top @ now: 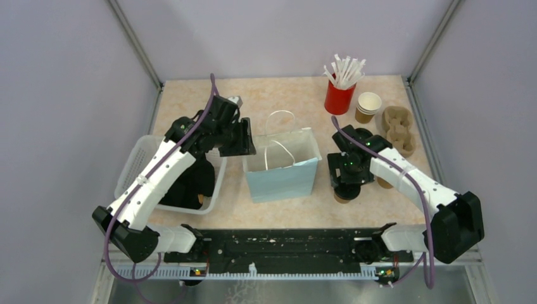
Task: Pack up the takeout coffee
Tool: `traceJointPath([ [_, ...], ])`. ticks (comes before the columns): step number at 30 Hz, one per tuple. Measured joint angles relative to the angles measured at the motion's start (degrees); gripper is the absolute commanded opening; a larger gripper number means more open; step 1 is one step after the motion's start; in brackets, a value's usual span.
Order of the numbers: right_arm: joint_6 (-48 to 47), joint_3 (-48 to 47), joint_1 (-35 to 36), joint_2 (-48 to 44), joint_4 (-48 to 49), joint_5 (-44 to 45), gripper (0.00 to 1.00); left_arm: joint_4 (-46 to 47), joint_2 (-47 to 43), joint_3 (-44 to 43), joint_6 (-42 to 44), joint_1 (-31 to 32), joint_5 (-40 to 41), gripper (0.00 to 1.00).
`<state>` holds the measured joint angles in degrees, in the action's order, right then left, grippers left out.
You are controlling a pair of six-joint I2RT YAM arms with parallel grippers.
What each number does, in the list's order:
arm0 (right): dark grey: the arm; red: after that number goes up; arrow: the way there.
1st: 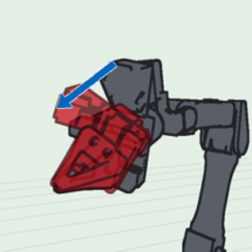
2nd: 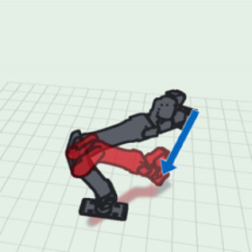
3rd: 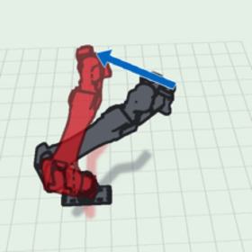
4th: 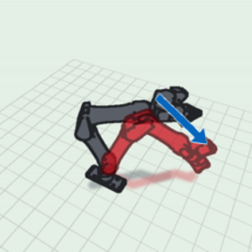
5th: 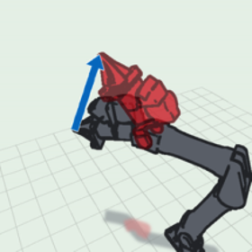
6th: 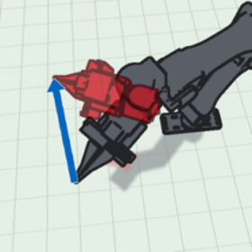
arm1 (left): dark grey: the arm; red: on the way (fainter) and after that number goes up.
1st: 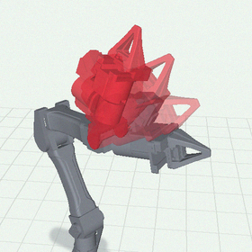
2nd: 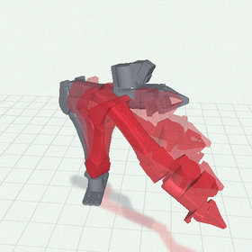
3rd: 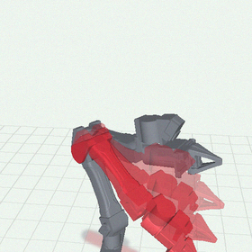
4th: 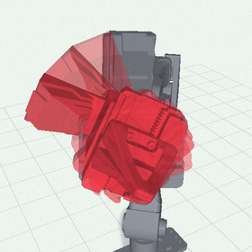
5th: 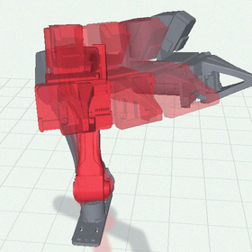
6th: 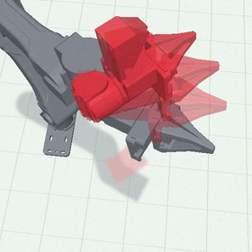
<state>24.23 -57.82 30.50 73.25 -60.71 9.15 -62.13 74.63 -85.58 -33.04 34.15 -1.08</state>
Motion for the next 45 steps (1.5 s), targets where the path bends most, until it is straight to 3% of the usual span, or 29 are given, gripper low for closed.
traceJointPath([
  [7, 0.44, -0.35, 0.13, -0.17, -0.17, 0.57, 0.72, 0.02, 0.00, 1.16, -0.02, 0.00, 0.02, 0.58],
  [13, 0.90, -4.00, 0.15, -1.49, -4.15, 2.58, 0.70, 0.02, 0.00, 1.75, -0.04, 0.00, 0.00, 0.50],
  [22, -3.67, -27.67, 0.13, -7.15, -7.04, 2.67, 0.67, 0.04, 0.00, 1.75, 0.59, 0.00, 0.09, 0.28],
  [26, -7.37, -37.94, 0.15, -7.67, -7.02, -2.36, 0.66, 0.63, 0.00, 1.75, 1.88, 0.00, 0.96, 0.17],
  [32, -10.71, -45.13, 0.55, -7.41, -7.17, -12.13, 0.64, 2.47, 0.83, 0.74, 4.94, 0.00, 2.93, 0.06],
  [39, -11.89, -46.53, 5.27, -5.84, -8.02, -18.95, 0.63, 5.92, 3.39, -2.03, 9.07, 0.00, 5.05, 0.00],
  [45, -12.26, -47.04, 14.03, -2.43, -8.33, -17.81, 0.63, 9.51, 5.05, -3.58, 11.61, 0.00, 5.53, 0.00],
])
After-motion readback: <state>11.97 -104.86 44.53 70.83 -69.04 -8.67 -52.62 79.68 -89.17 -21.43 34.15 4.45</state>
